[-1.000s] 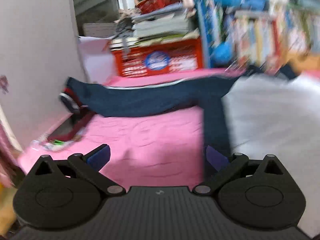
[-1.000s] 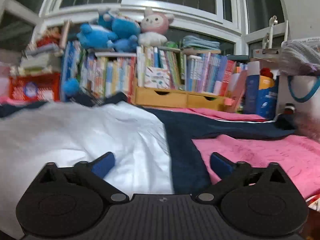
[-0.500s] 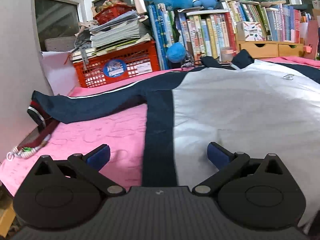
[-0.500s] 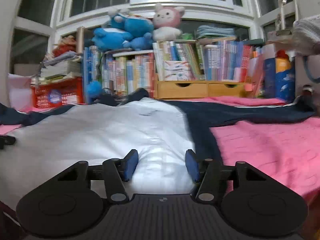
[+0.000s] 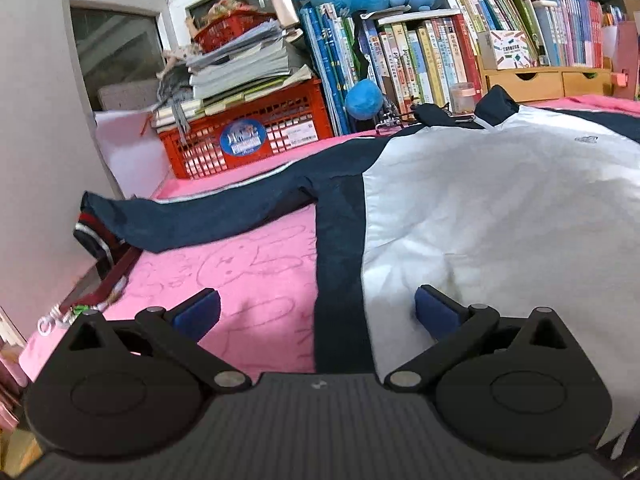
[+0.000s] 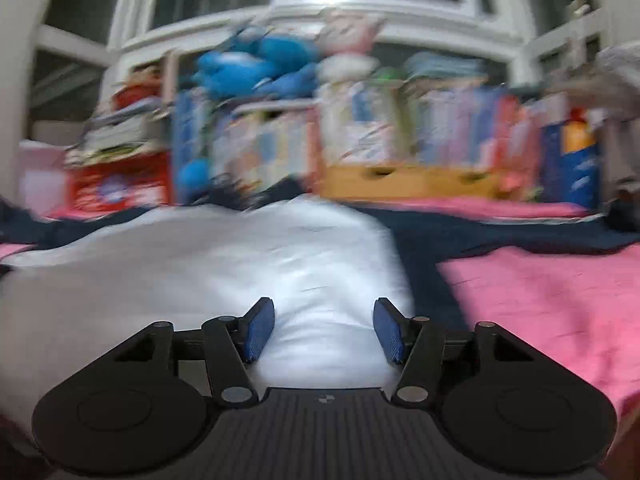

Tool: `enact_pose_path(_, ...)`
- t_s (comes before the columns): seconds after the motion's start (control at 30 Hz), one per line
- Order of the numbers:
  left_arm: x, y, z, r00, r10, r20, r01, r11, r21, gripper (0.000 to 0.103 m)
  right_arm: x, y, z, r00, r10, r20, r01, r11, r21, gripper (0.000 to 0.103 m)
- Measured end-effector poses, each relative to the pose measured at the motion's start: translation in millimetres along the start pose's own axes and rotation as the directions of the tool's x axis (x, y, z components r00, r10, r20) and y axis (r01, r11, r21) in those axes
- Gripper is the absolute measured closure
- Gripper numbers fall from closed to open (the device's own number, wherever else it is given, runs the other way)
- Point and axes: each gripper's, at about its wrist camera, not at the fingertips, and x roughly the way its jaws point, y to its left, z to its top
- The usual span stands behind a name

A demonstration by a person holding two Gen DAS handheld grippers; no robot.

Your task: Fold clothes

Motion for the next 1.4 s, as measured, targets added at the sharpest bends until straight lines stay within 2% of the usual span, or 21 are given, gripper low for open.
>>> enact_pose_path(0.03, -3, 5, 0, 1.0, -0.014, -0.008, 0.014, 1.0, -0.016, 0.0, 4, 2, 3, 1.0, 0.0, 0.002, 0.0, 1.0, -0.001, 0.037)
enact_pose_path(0.07, -6, 12, 4, 0.999, -0.048, 0.005, 0.048, 0.998, -0.051, 0.0, 8, 3, 7, 1.0, -0.001, 0.005, 0.001, 1.0, -0.003, 0.042)
enact_pose_path(0.13, -14, 27, 10, 0.993, -0.115, 0.036, 0.119, 0.985, -0.123, 0.0, 15, 6, 13, 1.0, -0.001, 0.01, 0.001, 1.0, -0.005, 0.039)
enact_pose_path(0.2, -13, 35, 28, 0.974, -0.205, 0.096, 0.22, 0.955, -0.197, 0.0, 23, 10, 20, 1.0, -0.002, 0.015, 0.002, 1.0, -0.008, 0.034)
enact_pose_path(0.27, -5, 29, 44, 0.962, -0.237, 0.137, 0.263, 0.938, -0.226, 0.0, 30, 13, 26, 1.0, -0.003, 0.02, 0.003, 1.0, -0.01, 0.03)
enact_pose_path(0.37, 16, -4, 60, 0.96, -0.23, 0.158, 0.26, 0.944, -0.203, 0.0, 41, 17, 36, 1.0, -0.004, 0.027, 0.004, 1.0, -0.014, 0.026)
enact_pose_path(0.47, 40, -29, 60, 0.969, -0.235, 0.078, 0.246, 0.949, -0.195, 0.0, 60, 31, 39, 0.999, -0.022, -0.027, 0.021, 0.999, -0.028, 0.025)
enact_pose_path(0.57, 55, -35, 43, 0.985, -0.168, -0.027, 0.163, 0.977, -0.138, 0.0, 83, 48, 39, 0.993, -0.049, -0.106, 0.044, 0.998, -0.049, 0.025)
enact_pose_path(0.63, 53, -22, 32, 0.992, -0.128, -0.021, 0.124, 0.983, -0.133, 0.0, 84, 35, 40, 0.985, -0.106, -0.138, 0.096, 0.993, -0.074, 0.018)
enact_pose_path(0.77, 50, 19, 22, 0.998, -0.007, -0.066, -0.003, 0.989, -0.146, 0.0, 80, -18, 37, 0.92, -0.329, -0.215, 0.33, 0.943, -0.032, 0.019)
enact_pose_path(0.83, 48, 35, 27, 0.993, 0.064, -0.096, -0.08, 0.982, -0.172, 0.0, 76, -38, 42, 0.87, -0.442, -0.216, 0.445, 0.895, -0.037, 0.02)
enact_pose_path(0.87, 46, 38, 33, 0.994, 0.055, -0.097, -0.073, 0.979, -0.191, 0.0, 74, -47, 45, 0.843, -0.492, -0.216, 0.496, 0.867, -0.039, 0.018)
enact_pose_path(0.9, 45, 41, 40, 0.994, 0.044, -0.096, -0.064, 0.976, -0.21, 0.0, 71, -47, 49, 0.853, -0.484, -0.196, 0.487, 0.873, -0.036, 0.018)
enact_pose_path(0.97, 38, 36, 52, 0.998, -0.035, -0.054, 0.02, 0.965, -0.26, 0.0, 66, -34, 59, 0.924, -0.349, -0.156, 0.354, 0.935, 0.005, 0.017)
enact_pose_path(1.03, 33, 20, 57, 0.992, -0.123, -0.02, 0.114, 0.959, -0.259, 0.0, 63, -7, 59, 0.977, -0.166, -0.137, 0.17, 0.985, 0.012, 0.015)
enact_pose_path(1.07, 30, 9, 55, 0.986, -0.163, -0.02, 0.153, 0.958, -0.243, 0.0, 62, 10, 55, 0.987, -0.083, -0.136, 0.083, 0.997, -0.002, 0.015)
enact_pose_path(1.13, 28, -12, 47, 0.977, -0.207, -0.049, 0.193, 0.959, -0.207, 0.0, 59, 43, 43, 0.989, 0.034, -0.147, -0.041, 0.998, -0.045, 0.013)
enact_pose_path(1.2, 29, -26, 36, 0.972, -0.209, -0.104, 0.188, 0.966, -0.179, 0.0, 56, 68, 26, 0.979, 0.088, -0.182, -0.107, 0.99, -0.094, 0.012)
enact_pose_path(1.27, 24, -34, 26, 0.974, -0.195, -0.119, 0.176, 0.972, -0.155, 0.0, 54, 82, 12, 0.977, 0.055, -0.208, -0.089, 0.983, -0.158, 0.012)
enact_pose_path(1.33, 14, -35, 25, 0.976, -0.172, -0.131, 0.151, 0.977, -0.153, 0.0, 47, 79, 4, 0.976, 0.021, -0.219, -0.056, 0.986, -0.154, 0.008)
enact_pose_path(1.4, 8, -40, 27, 0.974, -0.156, -0.166, 0.129, 0.978, -0.162, 0.0, 40, 65, 4, 0.968, 0.026, -0.248, -0.042, 0.997, -0.062, 0.0)
